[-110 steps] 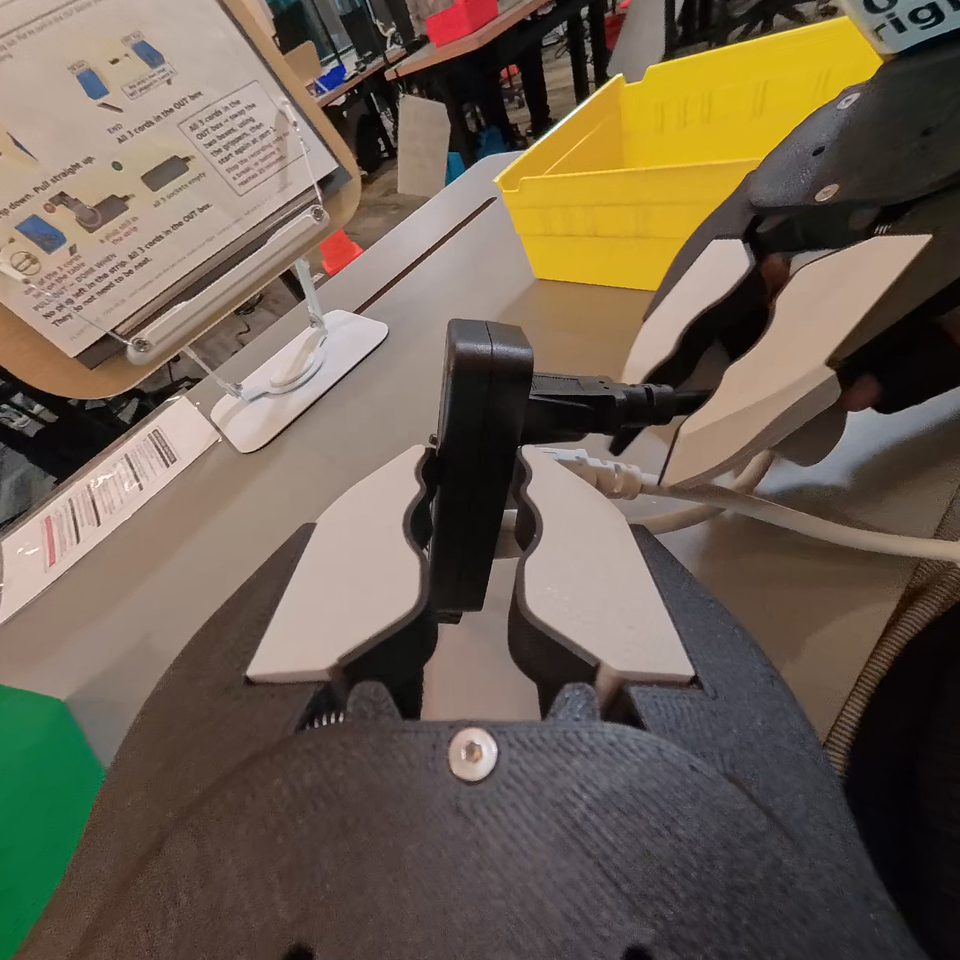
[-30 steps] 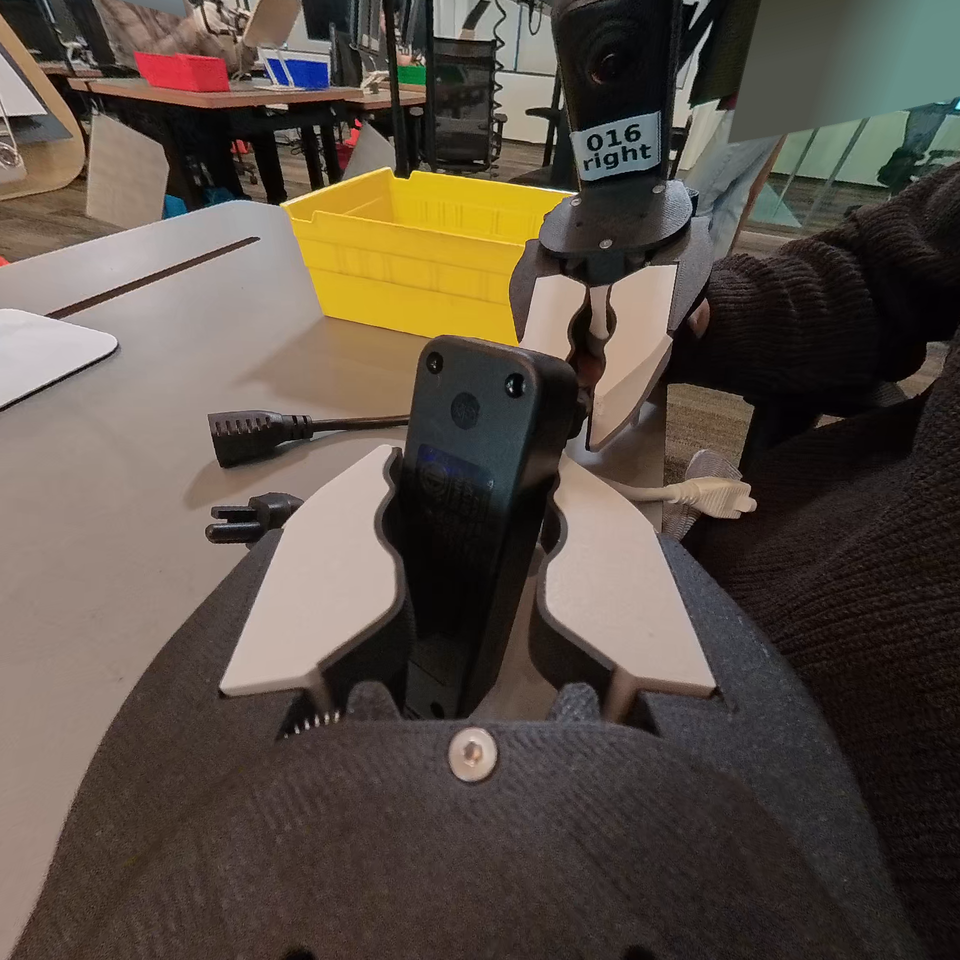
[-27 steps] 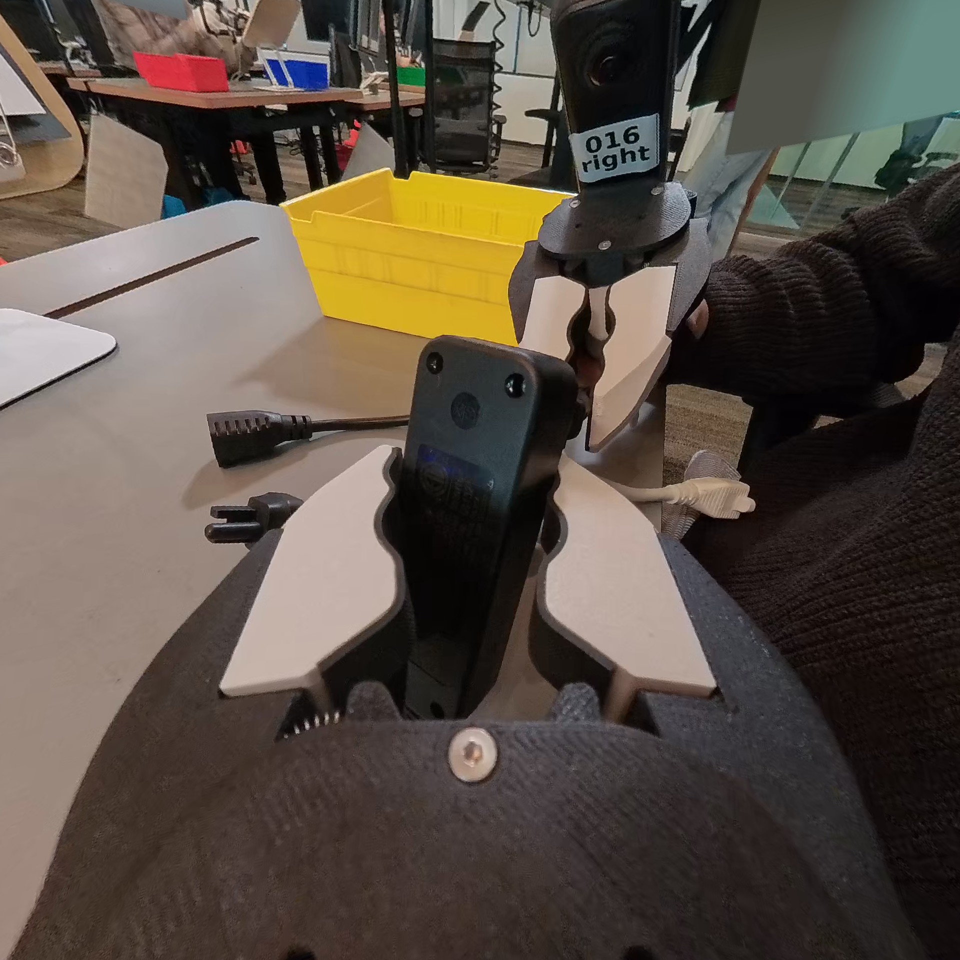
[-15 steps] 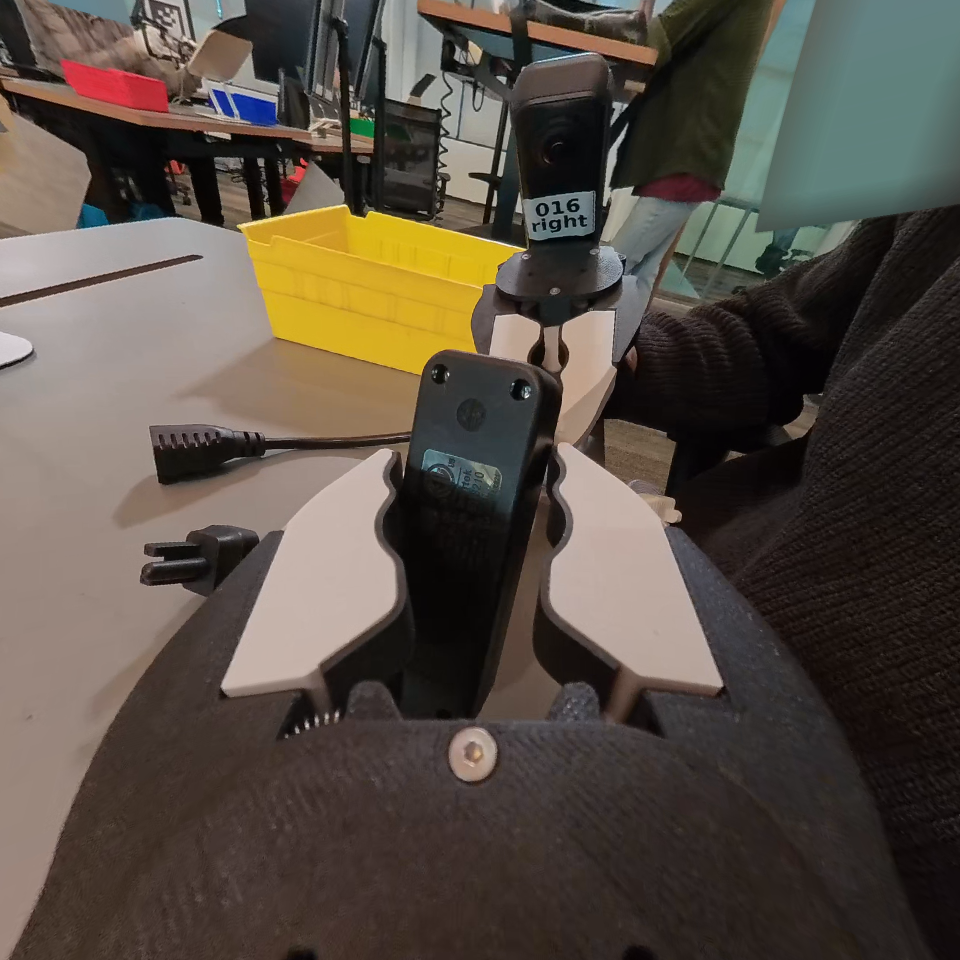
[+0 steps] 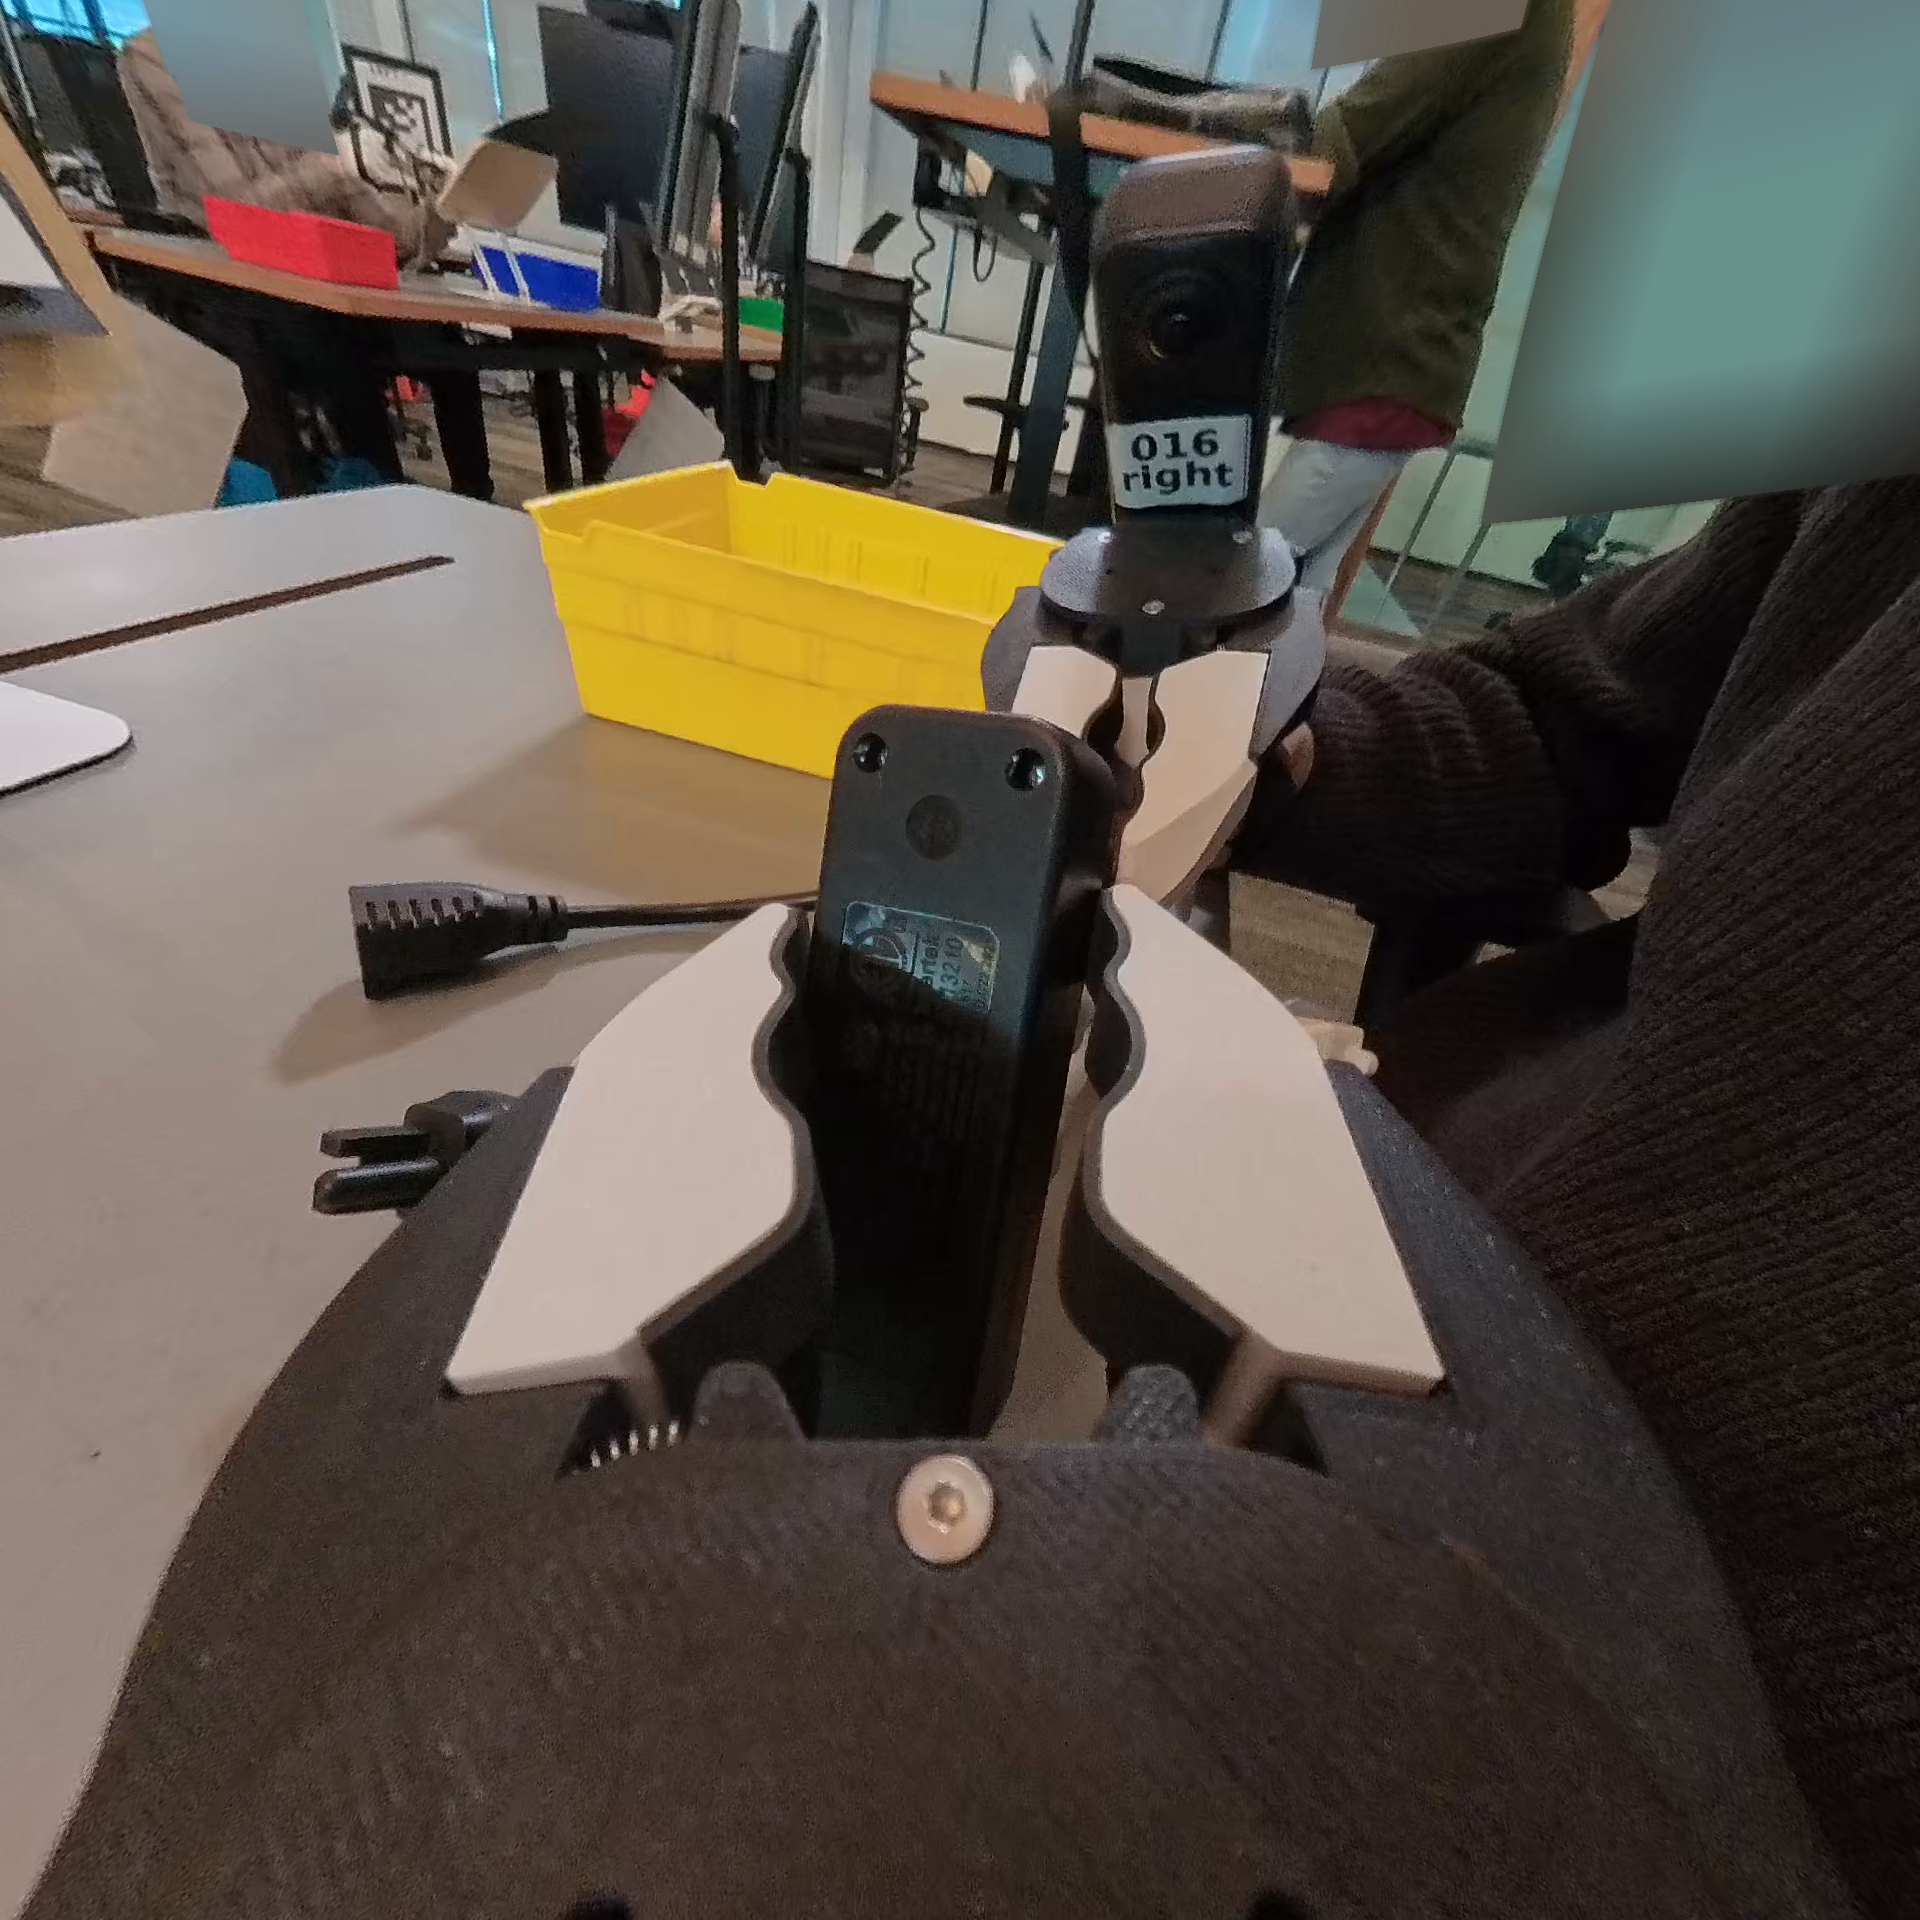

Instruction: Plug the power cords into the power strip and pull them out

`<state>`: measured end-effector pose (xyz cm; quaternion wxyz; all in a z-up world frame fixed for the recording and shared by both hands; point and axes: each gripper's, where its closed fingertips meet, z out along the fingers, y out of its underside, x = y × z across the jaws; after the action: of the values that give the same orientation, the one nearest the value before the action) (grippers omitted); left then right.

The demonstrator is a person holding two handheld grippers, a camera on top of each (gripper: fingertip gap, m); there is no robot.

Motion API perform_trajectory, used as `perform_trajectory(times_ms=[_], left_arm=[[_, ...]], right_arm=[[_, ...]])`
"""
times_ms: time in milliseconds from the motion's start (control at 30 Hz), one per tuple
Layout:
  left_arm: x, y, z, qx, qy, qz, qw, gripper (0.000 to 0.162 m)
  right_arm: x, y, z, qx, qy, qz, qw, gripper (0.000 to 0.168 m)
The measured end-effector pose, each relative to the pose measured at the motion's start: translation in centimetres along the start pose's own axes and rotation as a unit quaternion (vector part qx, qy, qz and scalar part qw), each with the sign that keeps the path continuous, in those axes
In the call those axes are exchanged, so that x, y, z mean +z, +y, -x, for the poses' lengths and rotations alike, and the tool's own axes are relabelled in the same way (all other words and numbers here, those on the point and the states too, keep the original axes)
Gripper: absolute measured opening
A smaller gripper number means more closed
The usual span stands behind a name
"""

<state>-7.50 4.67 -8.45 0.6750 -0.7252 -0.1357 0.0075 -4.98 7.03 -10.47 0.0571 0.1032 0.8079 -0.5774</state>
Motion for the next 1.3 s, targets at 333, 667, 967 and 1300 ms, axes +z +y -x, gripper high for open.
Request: perform_trajectory(times_ms=[333, 667, 967, 1300], left_arm=[[-0.5, -1.7, -1.2, -0.114, 0.079, -0.063, 0.988, 0.044], [-0.5, -1.8, -1.2, -0.121, 0.075, -0.065, 0.988, 0.044], [0.1, -1.4, -1.7, -0.115, 0.077, -0.046, 0.989, 0.045], [1.3, -0.9, -1.9, -0.114, 0.067, -0.045, 0.990, 0.045]], right_arm=[[-0.5, -1.0, -0.3, -0.005, 0.004, -0.030, 1.000, 0.008], [-0.7, -1.4, 0.3, 0.012, -0.028, -0.045, 0.999, 0.018], [-1.8, -3.1, -0.8, 0.040, -0.001, -0.099, 0.994, 0.044], [-0.5, -1.7, 0.0, 0.052, -0.017, -0.065, 0.996, 0.024]])
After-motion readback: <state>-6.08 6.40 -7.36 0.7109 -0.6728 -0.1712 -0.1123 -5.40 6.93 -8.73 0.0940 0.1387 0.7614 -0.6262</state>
